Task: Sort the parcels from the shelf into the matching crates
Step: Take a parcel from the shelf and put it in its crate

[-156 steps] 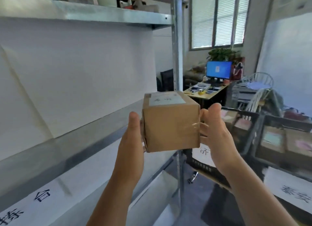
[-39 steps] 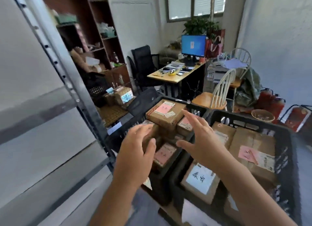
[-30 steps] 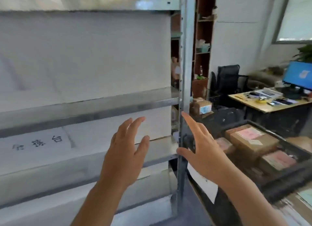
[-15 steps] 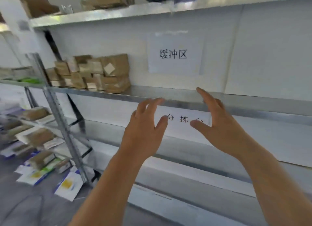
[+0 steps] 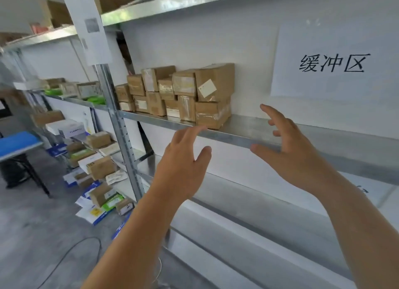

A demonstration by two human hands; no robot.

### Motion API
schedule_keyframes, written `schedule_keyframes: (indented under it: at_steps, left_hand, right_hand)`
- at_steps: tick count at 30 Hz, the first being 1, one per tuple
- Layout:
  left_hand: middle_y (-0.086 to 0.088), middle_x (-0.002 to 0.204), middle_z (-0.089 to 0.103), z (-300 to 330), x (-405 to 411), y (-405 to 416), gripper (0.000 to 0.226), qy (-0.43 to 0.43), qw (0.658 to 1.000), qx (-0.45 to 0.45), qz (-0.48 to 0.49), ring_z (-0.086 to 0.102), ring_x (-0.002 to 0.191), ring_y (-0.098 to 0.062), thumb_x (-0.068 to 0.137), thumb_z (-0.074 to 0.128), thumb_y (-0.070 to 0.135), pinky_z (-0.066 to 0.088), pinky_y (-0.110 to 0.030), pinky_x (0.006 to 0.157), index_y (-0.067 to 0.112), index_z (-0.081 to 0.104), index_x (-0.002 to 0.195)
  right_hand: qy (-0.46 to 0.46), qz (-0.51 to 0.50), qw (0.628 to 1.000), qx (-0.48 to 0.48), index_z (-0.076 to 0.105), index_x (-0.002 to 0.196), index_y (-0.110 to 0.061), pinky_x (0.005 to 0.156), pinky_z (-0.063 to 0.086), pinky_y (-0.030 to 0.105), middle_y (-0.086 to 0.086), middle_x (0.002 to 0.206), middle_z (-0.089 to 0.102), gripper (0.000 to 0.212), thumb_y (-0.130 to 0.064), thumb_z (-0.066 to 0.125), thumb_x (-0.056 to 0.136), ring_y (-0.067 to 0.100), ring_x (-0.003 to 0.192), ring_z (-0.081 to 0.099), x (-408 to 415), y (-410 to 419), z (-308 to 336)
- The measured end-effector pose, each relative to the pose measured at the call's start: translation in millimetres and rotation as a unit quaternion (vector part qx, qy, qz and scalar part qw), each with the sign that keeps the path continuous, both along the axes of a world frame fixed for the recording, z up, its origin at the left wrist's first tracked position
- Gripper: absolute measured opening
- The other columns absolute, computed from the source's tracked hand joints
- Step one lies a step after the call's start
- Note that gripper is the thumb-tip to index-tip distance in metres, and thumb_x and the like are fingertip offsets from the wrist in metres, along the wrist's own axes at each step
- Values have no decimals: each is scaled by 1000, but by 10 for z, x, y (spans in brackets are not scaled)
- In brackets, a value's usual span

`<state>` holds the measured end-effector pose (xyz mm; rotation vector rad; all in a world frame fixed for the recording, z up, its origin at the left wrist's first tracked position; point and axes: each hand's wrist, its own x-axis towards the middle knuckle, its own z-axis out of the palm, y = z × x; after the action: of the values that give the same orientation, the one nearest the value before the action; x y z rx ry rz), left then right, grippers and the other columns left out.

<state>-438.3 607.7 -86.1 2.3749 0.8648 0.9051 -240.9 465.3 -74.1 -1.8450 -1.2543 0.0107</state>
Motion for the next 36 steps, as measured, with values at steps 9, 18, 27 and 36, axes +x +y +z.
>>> schedule_keyframes:
  at_steps: [9, 18, 27, 36]
  left_hand:
    - [12, 157, 42, 455, 862, 1392, 47, -18, 1000, -1, 11, 49, 123, -9, 107, 51, 37, 39, -33, 94, 49, 38, 150]
    - [6, 143, 51, 617, 1475, 2284, 61, -77, 997, 4, 16, 62, 115, -20, 104, 52, 40, 49, -39, 90, 40, 28, 160]
    - [7, 128, 55, 706, 1493, 2495, 60, -86, 992, 13, -87, 58, 111, -19, 102, 50, 46, 53, -50, 100, 37, 32, 159]
    - [22, 122, 66, 678, 1337, 2231, 54, -170, 946, -61, -271, 69, 102, -9, 99, 59, 39, 60, -39, 90, 46, 37, 148]
  right_hand:
    - [3, 20, 999, 41, 21, 157, -55, 101, 41, 33, -14, 142, 39, 76, -44, 67, 98, 7, 124, 45, 784, 1633, 266]
    - [15, -4, 998, 60, 18, 154, -64, 109, 49, 47, -8, 145, 47, 74, -64, 61, 94, 17, 123, 58, 1069, 2573, 487]
    - [43, -84, 984, 151, 44, 142, -60, 96, 58, 51, -13, 132, 60, 55, -77, 48, 91, 19, 114, 67, 857, 2786, 511]
    - [18, -192, 953, 235, 56, 134, -48, 96, 58, 53, -7, 128, 66, 47, -72, 43, 96, 20, 112, 69, 394, 2361, 505]
